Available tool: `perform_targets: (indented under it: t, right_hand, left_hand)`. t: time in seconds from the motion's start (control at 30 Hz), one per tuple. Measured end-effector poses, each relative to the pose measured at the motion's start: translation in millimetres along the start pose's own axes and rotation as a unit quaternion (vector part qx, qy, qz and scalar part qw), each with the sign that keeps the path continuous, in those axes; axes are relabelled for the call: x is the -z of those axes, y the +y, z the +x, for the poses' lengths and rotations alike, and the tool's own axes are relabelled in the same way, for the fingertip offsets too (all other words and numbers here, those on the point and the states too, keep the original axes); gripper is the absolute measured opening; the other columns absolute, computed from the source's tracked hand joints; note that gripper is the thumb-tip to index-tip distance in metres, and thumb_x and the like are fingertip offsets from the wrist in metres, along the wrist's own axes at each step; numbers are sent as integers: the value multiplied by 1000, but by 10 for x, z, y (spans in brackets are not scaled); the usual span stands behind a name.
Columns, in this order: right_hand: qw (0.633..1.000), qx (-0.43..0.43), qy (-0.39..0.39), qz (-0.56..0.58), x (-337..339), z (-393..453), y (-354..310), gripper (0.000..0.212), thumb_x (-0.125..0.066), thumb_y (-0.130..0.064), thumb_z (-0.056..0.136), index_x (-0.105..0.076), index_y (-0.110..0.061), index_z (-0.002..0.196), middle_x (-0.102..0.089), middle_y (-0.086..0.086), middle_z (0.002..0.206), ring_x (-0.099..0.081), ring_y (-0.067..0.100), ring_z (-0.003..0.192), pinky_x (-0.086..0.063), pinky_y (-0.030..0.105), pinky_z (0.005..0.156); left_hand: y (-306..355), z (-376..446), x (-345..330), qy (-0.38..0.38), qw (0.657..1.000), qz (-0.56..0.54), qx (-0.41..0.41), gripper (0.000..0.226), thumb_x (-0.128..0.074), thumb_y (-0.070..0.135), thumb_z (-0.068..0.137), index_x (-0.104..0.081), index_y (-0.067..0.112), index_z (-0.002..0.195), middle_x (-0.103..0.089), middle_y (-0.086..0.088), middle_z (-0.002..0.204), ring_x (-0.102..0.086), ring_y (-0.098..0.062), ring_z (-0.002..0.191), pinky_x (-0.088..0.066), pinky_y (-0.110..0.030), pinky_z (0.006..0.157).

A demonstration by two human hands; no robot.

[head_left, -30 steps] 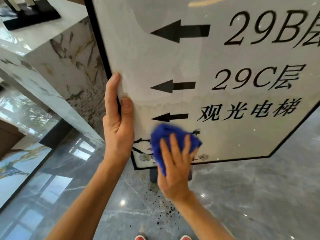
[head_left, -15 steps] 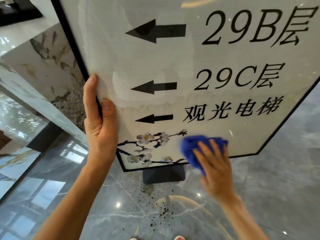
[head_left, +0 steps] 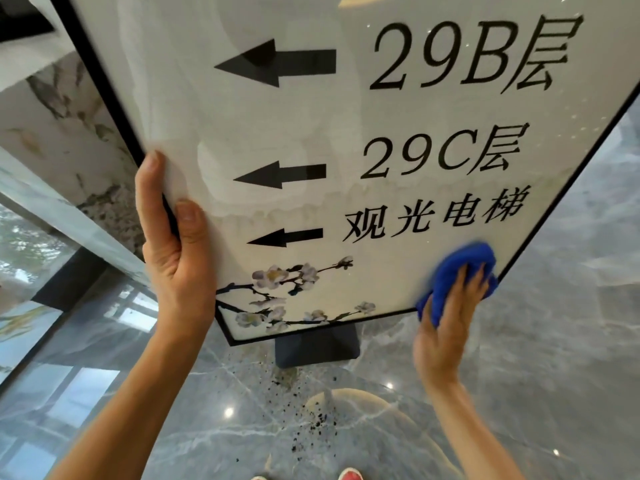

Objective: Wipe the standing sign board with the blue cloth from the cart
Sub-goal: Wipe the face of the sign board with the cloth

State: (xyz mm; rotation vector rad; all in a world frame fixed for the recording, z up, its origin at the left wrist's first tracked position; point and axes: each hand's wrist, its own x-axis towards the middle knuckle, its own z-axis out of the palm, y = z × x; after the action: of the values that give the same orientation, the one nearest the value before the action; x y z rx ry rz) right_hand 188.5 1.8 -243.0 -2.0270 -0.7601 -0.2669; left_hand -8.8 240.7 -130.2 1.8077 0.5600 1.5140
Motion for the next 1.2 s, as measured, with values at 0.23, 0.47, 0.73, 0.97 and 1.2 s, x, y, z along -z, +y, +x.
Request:
perform_targets:
  t: [0.23,0.47,0.73,0.97,1.2]
  right_hand:
    - [977,146,-147,-40,-791,-937,-765,80,-44,-11,94,-4,-27,161,0,-8,170,9,30,156,-15,64,117]
    - [944,143,-295,-24,-904,-1275,-1395,88,-43,-25,88,7,-36,159,7,-14,169,11,27,155,-5,51,121]
    - [780,-295,-375,404,-7,-869,-2095,49,-46,-3,103,-43,-32,142,-32,-8,161,-30,-4,146,-29,15,115]
    - [534,-480,-321,618,1062,-187,-2346,43,-40,-21,107,-49,-7,147,-48,20,152,-45,37,141,-38,51,114]
    - [572,-425,-217,667,1617,553,-2607,57,-24,-40,109,-36,-6,153,-35,23,158,-33,43,146,-18,59,122]
  left_hand:
    - [7,4,18,-6,1000,2,-1,46,-34,17,112,-26,38,152,-33,33,153,-37,18,132,-29,-1,104]
    - [180,58,66,-32,997,28,68,47,-35,29,111,-24,58,146,-42,49,136,-49,26,113,-39,5,86]
    - [433,176,480,-146,961,174,159,47,-36,56,98,-17,79,135,-64,-2,79,-58,7,65,-45,-4,61]
    - [889,511,736,-160,963,174,129,43,-42,41,103,-40,58,143,-65,6,111,-57,4,99,-46,-22,91]
    - [1266,1247,548,-98,981,117,122,46,-45,37,106,-39,46,150,-51,50,119,-48,26,111,-37,2,88]
